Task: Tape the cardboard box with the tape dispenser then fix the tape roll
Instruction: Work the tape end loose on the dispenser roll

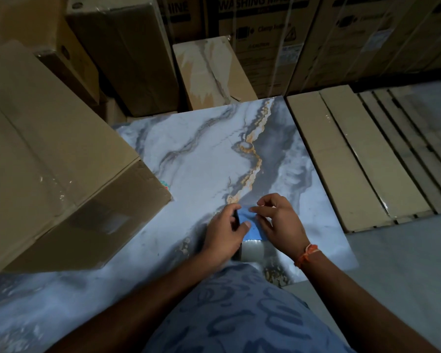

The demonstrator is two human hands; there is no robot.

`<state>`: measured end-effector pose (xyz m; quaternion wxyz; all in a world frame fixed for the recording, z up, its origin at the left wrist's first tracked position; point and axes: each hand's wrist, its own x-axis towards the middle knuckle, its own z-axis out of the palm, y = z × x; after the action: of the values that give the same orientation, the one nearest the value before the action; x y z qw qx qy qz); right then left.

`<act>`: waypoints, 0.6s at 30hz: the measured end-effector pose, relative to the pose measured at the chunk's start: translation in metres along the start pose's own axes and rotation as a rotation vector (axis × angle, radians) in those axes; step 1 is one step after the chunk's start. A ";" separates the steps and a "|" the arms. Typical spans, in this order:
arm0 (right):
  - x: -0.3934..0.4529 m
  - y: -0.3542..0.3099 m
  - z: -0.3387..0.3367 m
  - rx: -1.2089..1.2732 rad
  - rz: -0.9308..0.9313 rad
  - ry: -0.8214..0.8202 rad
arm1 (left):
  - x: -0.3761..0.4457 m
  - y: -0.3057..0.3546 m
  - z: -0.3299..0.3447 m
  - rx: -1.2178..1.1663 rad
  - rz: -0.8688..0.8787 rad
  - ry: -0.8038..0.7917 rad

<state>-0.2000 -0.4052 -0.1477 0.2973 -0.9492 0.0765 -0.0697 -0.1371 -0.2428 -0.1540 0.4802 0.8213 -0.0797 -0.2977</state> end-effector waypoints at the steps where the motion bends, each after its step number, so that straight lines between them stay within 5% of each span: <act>1: 0.001 0.001 0.000 0.002 -0.003 0.004 | 0.003 0.000 -0.003 0.113 0.047 0.055; 10: 0.006 0.001 0.001 -0.002 -0.034 0.012 | 0.017 0.000 -0.009 0.087 0.174 0.109; 18: 0.001 0.006 0.004 0.320 0.231 0.071 | 0.021 -0.009 -0.006 -0.037 0.101 0.118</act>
<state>-0.1988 -0.4082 -0.1539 0.4475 -0.8717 0.1835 -0.0796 -0.1182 -0.2427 -0.1678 0.5133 0.8235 -0.0871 -0.2254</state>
